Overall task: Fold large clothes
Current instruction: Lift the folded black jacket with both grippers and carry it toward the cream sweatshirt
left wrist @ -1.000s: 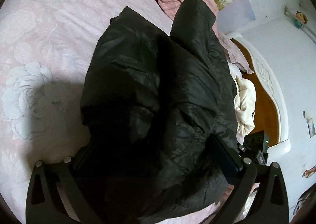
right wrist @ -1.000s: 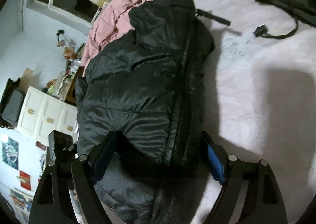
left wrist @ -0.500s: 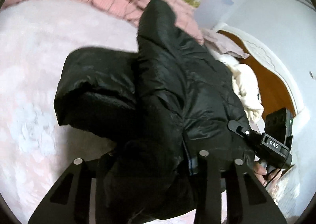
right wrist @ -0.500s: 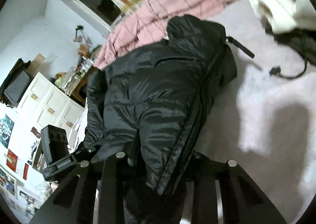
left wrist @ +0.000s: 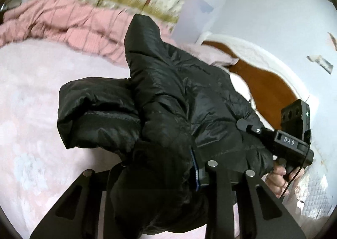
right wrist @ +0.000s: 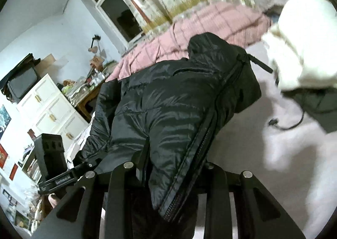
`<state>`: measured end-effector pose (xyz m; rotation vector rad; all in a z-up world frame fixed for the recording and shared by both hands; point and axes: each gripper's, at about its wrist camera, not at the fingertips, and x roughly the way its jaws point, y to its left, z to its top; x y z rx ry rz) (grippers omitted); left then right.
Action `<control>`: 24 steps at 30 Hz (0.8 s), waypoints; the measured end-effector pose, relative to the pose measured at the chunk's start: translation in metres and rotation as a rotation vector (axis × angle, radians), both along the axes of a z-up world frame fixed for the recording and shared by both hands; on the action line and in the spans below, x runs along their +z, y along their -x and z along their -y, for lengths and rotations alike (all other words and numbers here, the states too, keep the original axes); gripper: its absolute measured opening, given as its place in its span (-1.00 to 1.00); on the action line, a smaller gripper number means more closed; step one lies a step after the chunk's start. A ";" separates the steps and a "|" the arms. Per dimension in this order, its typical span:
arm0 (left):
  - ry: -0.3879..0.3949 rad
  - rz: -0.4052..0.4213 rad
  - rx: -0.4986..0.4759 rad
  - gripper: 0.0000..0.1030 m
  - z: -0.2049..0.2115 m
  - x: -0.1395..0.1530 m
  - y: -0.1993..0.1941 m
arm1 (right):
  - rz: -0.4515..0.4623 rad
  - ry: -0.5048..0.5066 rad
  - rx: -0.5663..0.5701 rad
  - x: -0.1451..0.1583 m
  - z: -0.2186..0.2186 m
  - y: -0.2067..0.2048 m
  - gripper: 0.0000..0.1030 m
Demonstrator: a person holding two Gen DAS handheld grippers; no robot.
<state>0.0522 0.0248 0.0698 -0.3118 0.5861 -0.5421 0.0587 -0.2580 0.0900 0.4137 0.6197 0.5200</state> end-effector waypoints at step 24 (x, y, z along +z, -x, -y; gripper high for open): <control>0.112 0.174 -0.210 -0.41 0.277 0.086 -0.213 | 0.127 0.092 -0.438 0.099 0.293 -0.121 -0.39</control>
